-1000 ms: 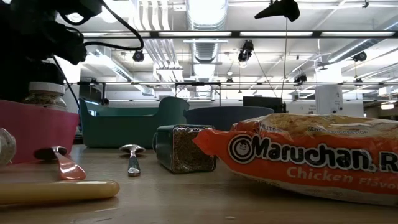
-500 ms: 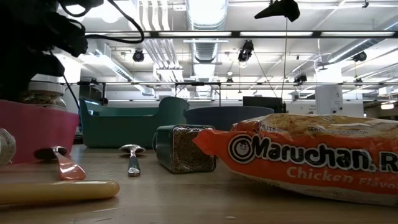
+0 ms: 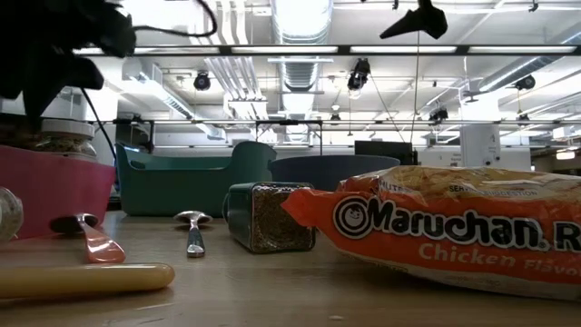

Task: Pick & Place Food Item
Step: Put the red noodle pack into the green bin

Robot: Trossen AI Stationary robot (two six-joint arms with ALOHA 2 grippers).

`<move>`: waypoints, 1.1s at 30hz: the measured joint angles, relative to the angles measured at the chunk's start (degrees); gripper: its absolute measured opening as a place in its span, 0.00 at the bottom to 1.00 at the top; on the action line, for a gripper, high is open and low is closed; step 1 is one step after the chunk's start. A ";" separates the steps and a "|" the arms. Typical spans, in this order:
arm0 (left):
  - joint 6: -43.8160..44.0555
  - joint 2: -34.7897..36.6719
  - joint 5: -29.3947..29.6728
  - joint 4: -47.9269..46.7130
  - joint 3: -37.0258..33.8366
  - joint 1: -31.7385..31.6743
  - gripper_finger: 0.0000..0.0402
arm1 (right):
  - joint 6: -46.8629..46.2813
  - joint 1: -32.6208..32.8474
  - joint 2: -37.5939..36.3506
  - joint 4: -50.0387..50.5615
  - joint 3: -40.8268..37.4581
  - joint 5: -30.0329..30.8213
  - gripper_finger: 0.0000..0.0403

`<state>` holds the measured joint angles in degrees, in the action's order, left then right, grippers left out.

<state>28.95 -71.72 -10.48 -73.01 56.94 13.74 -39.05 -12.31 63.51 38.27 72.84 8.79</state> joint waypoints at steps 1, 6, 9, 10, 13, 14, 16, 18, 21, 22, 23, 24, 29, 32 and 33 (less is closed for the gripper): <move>0.00 0.00 0.00 -0.01 0.76 0.00 0.47 | -0.09 0.29 0.00 1.41 0.01 -0.65 0.91; 0.00 0.00 0.45 0.02 5.38 0.00 0.47 | -3.97 2.17 0.00 10.15 0.02 -2.01 0.91; 0.00 0.00 1.70 0.41 8.23 0.04 0.47 | -9.66 2.70 0.00 17.13 -0.01 -2.02 0.91; -0.02 0.00 2.72 0.96 9.18 0.04 0.47 | -11.49 2.79 0.00 19.56 -0.01 -2.02 0.91; -0.12 0.00 6.13 2.37 11.56 0.02 0.47 | -16.80 3.82 0.15 26.30 -0.01 -2.01 0.91; -0.28 0.00 7.08 2.94 12.14 0.02 0.47 | -18.37 4.23 0.26 28.31 -0.01 -2.02 0.91; -0.49 0.00 8.40 4.75 12.86 0.02 0.47 | -20.82 5.11 0.38 31.75 -0.19 -2.05 0.91; -0.74 0.00 9.29 6.38 13.03 0.02 0.47 | -23.42 6.36 0.38 33.60 -0.59 -2.00 0.91; -1.71 0.00 9.52 8.46 12.89 0.02 0.47 | -27.15 8.94 0.39 35.26 -1.48 -1.45 0.91; -1.94 0.00 9.72 9.04 12.70 0.02 0.47 | -28.16 10.14 0.39 35.22 -1.81 -1.21 0.91; -2.05 -0.01 9.99 9.60 12.40 0.02 0.47 | -29.25 11.29 0.37 35.19 -2.22 -0.90 0.91; -2.16 -0.02 10.40 10.13 12.16 0.02 0.47 | -30.64 12.47 0.37 35.19 -2.72 -0.32 0.91; -2.15 -0.04 12.93 11.66 12.14 -0.30 0.47 | -38.87 17.80 0.37 35.31 -6.41 1.38 0.91; -2.54 -0.04 13.07 13.30 12.14 -0.64 0.47 | -44.65 20.93 0.37 35.35 -9.43 0.63 0.91; -3.01 -0.02 13.07 13.89 12.14 -0.72 0.47 | -46.67 21.90 0.37 35.35 -10.54 0.10 0.91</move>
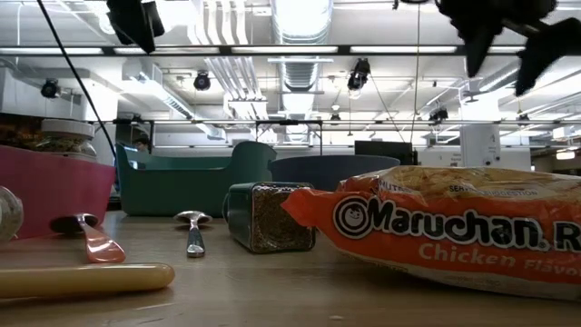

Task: Pick & Place Food Item
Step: Put the red noodle pack into the green bin

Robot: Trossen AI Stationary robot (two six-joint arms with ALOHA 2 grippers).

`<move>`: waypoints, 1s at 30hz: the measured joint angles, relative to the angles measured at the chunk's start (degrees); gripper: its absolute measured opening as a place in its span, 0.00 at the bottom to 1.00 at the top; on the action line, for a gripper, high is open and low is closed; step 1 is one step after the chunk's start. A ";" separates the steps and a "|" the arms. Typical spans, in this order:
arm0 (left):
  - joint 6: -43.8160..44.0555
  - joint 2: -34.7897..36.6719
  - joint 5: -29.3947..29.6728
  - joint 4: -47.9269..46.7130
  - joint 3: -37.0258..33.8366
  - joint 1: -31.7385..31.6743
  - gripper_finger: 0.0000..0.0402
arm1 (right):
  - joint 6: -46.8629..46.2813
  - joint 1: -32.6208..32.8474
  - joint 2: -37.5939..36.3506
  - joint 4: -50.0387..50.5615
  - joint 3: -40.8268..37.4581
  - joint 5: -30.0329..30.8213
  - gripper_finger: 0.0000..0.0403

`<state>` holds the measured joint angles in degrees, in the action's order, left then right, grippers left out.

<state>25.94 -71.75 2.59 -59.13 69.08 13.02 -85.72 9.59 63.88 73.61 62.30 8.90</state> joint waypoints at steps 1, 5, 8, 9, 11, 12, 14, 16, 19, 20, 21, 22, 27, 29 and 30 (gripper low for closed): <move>-0.45 0.00 0.00 0.65 0.00 -0.04 0.47 | -1.93 0.96 0.00 0.04 -1.08 -0.43 0.91; -2.59 0.00 0.01 2.33 0.00 -0.47 0.47 | -10.04 5.61 0.00 0.02 -4.64 -1.84 0.91; -4.10 0.00 0.02 2.75 0.00 -1.17 0.47 | -15.52 8.98 0.00 0.03 -6.44 -2.21 0.91; -4.64 0.00 0.02 2.83 0.02 -1.46 0.47 | -17.18 9.96 0.00 0.00 -7.00 -2.53 0.91; -5.19 0.00 0.01 2.89 0.01 -2.17 0.47 | -19.78 11.61 0.00 0.07 -8.18 -3.48 0.91; -5.21 0.00 0.02 3.01 0.00 -2.63 0.47 | -20.66 12.40 0.00 0.05 -8.63 -3.87 0.91; -5.68 0.00 0.00 3.07 0.00 -3.59 0.47 | -21.33 13.43 0.00 -0.27 -9.20 -4.01 0.91; -6.43 0.00 0.02 3.70 0.01 -4.41 0.47 | -20.49 13.93 0.00 -0.85 -9.31 -3.97 0.91; -6.67 0.00 0.00 4.34 0.00 -5.49 0.47 | -15.97 14.82 0.00 -4.80 -9.33 -3.52 0.91; -6.67 0.00 0.00 4.54 0.00 -5.81 0.47 | -13.41 15.13 0.00 -6.47 -9.33 -3.20 0.91; -6.69 0.00 0.00 4.50 0.00 -6.07 0.47 | -10.62 15.39 0.03 -8.04 -9.33 -3.05 0.91; -6.69 0.00 0.00 4.51 0.02 -6.28 0.47 | -7.93 15.62 0.20 -9.44 -9.33 -3.05 0.91; -6.67 -0.02 -0.01 4.52 0.00 -6.60 0.47 | 0.61 17.75 2.68 -14.08 -9.27 -8.08 0.91; -6.67 -0.02 -0.02 4.50 0.00 -6.60 0.47 | 4.36 18.99 4.37 -15.18 -9.22 -11.81 0.91; -6.69 -0.02 0.00 4.50 0.00 -6.61 0.47 | 6.72 19.72 5.45 -15.24 -9.22 -13.64 0.91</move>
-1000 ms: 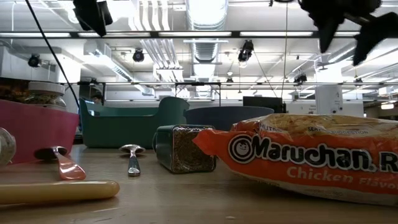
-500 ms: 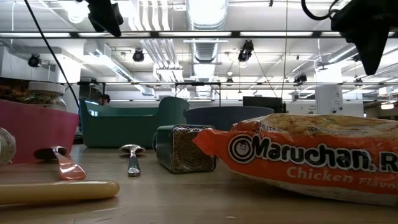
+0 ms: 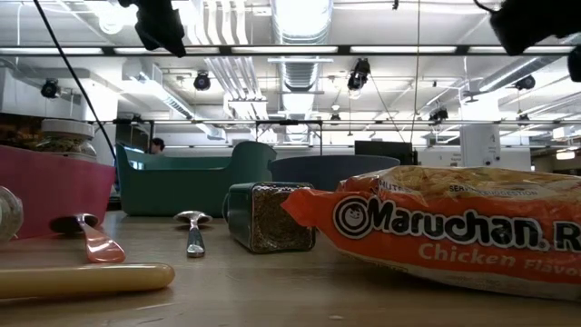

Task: Pick & Place Food Item
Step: Put the red noodle pack into the green bin

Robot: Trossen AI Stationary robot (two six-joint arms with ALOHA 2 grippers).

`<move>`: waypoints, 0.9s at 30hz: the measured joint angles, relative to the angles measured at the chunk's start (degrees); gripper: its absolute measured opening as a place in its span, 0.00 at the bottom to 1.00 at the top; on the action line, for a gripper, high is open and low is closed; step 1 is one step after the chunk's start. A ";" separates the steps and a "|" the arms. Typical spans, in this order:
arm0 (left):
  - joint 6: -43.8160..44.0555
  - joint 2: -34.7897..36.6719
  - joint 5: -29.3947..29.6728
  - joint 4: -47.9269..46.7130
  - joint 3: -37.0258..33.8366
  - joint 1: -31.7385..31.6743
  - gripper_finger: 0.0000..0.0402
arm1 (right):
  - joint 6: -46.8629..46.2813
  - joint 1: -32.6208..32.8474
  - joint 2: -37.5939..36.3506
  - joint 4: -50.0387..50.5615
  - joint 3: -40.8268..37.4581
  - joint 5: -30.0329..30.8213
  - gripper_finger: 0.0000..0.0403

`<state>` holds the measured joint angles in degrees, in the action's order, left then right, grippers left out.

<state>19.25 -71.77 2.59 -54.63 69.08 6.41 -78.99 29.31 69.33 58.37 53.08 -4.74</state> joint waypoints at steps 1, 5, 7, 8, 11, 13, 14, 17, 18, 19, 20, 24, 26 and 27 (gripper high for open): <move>-0.01 0.00 0.00 0.02 0.00 -0.04 0.47 | 2.98 0.70 1.10 -0.10 0.00 -2.12 0.91; -2.22 -0.02 0.00 0.40 0.00 -0.07 0.47 | 19.64 3.23 6.34 -0.39 0.02 -10.11 0.91; -2.87 -0.02 0.00 1.11 0.00 -0.23 0.47 | 28.11 4.00 9.15 -0.55 0.02 -12.46 0.91; -2.97 -0.02 -0.02 1.44 0.00 -0.33 0.47 | 32.13 4.21 10.54 -0.87 0.02 -13.58 0.91; -2.98 -0.02 0.00 2.21 0.00 -0.56 0.47 | 42.73 4.21 15.01 -2.14 0.02 -16.99 0.91; -2.95 -0.02 0.00 2.29 0.00 -0.56 0.47 | 48.33 4.21 17.87 -2.60 0.02 -18.65 0.91; -2.94 -0.02 -0.02 2.29 0.00 -0.56 0.47 | 50.84 4.21 19.21 -2.52 0.02 -19.27 0.91; -2.43 -0.02 -0.22 2.25 0.00 -0.56 0.47 | 56.61 4.22 22.58 -2.49 0.02 -19.79 0.91; -2.13 -0.02 -0.26 2.23 0.00 -0.56 0.47 | 58.09 4.21 23.31 -2.47 0.02 -19.80 0.91; -1.57 -0.02 -0.58 2.12 0.00 -0.56 0.47 | 59.47 4.21 24.03 -2.48 0.03 -19.81 0.91; -1.29 -0.02 -0.69 2.08 0.00 -0.56 0.47 | 60.59 4.21 24.55 -2.59 0.04 -19.81 0.91; -1.01 -0.02 -0.85 2.08 0.00 -0.56 0.47 | 64.54 3.99 25.23 -4.23 0.04 -21.31 0.91; -1.01 -0.02 -0.87 2.08 0.00 -0.56 0.47 | 66.10 3.89 25.44 -5.33 0.04 -23.57 0.91; -1.01 -0.02 -0.87 2.08 0.00 -0.56 0.47 | 66.67 3.90 25.53 -6.07 0.04 -24.98 0.91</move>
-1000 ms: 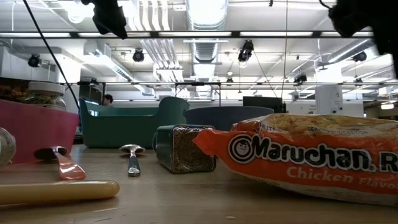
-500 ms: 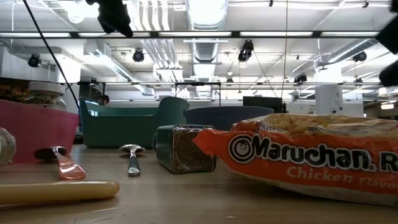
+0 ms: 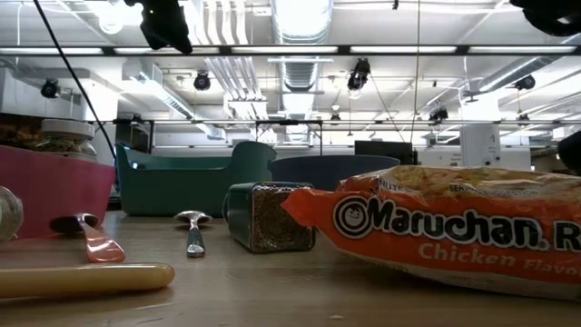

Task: Pick & Place Food Item
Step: Put the red noodle pack into the green bin

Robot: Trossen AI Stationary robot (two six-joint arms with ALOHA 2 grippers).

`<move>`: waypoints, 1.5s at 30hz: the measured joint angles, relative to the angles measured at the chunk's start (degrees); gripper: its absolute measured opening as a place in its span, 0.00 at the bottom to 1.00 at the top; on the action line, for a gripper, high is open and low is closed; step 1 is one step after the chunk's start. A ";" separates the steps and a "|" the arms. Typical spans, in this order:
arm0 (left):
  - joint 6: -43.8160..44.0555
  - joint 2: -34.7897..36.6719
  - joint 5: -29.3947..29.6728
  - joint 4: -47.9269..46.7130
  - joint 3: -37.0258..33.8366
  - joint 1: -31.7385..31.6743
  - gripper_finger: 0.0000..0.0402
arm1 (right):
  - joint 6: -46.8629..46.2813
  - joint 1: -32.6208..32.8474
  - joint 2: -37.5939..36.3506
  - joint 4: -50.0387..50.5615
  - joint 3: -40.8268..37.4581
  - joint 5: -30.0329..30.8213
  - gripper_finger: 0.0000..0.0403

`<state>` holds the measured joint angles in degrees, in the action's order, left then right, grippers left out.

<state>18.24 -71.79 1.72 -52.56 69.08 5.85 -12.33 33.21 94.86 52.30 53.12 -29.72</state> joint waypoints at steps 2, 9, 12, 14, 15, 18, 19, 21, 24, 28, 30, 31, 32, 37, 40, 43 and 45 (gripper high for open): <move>0.00 0.00 0.00 0.00 0.00 0.02 0.47 | 0.85 -0.03 0.39 -1.25 0.02 -2.62 0.91; 0.00 0.00 0.00 0.00 0.00 0.04 0.47 | 3.77 -0.22 1.78 -1.89 0.02 -5.48 0.91; 0.22 0.00 0.00 0.00 0.00 0.04 0.47 | 5.12 -0.31 2.10 -2.14 0.02 -5.50 0.91; 0.28 0.00 0.00 0.00 0.00 0.04 0.47 | 5.85 -0.27 2.66 -2.18 0.02 -5.59 0.91; 0.37 0.00 0.00 0.00 0.00 0.04 0.47 | 6.03 -0.35 2.86 -2.23 0.02 -5.96 0.91; 0.37 0.00 0.00 0.02 0.00 0.04 0.47 | 6.50 -0.48 3.61 -2.64 0.01 -6.58 0.90; 0.37 0.00 0.00 0.02 0.00 0.04 0.47 | 6.61 -0.55 3.68 -2.78 -0.03 -6.58 0.88; 0.37 0.00 0.00 0.02 0.00 0.04 0.47 | 6.79 -0.61 3.70 -3.15 -0.04 -6.65 0.82; 0.37 0.00 0.00 0.08 0.00 0.04 0.47 | 7.00 -0.66 3.72 -3.18 -0.13 -6.73 0.71; 0.36 0.00 0.00 0.18 0.00 0.04 0.47 | 7.21 -0.63 3.72 -3.27 -0.49 -6.75 0.55; 0.37 0.00 0.00 0.22 0.00 0.04 0.47 | 7.42 -0.63 3.72 -3.48 -0.81 -6.75 0.49; 0.48 0.00 0.00 0.24 0.00 0.04 0.47 | 7.44 -0.63 3.72 -3.48 -1.06 -6.73 0.46; 0.99 0.00 -0.01 0.23 0.00 0.04 0.47 | 7.44 -0.63 3.72 -3.49 -1.34 -6.66 0.44; 1.70 0.00 -0.02 0.22 0.00 0.04 0.47 | 7.13 -0.63 3.72 -3.74 -3.23 -6.41 0.33; 1.71 0.00 -0.02 0.22 0.00 0.04 0.47 | 7.02 -0.59 3.72 -3.83 -4.31 -6.38 0.28; 1.71 0.00 -0.02 0.22 0.00 0.04 0.47 | 6.46 -0.59 3.72 -3.81 -4.92 -6.36 0.23; 1.73 0.00 -0.02 0.20 0.00 0.04 0.47 | 6.43 -0.59 3.72 -3.80 -4.96 -6.36 0.18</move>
<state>19.97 -71.79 1.69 -52.36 69.08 5.89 -5.89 32.62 98.59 48.50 48.16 -36.07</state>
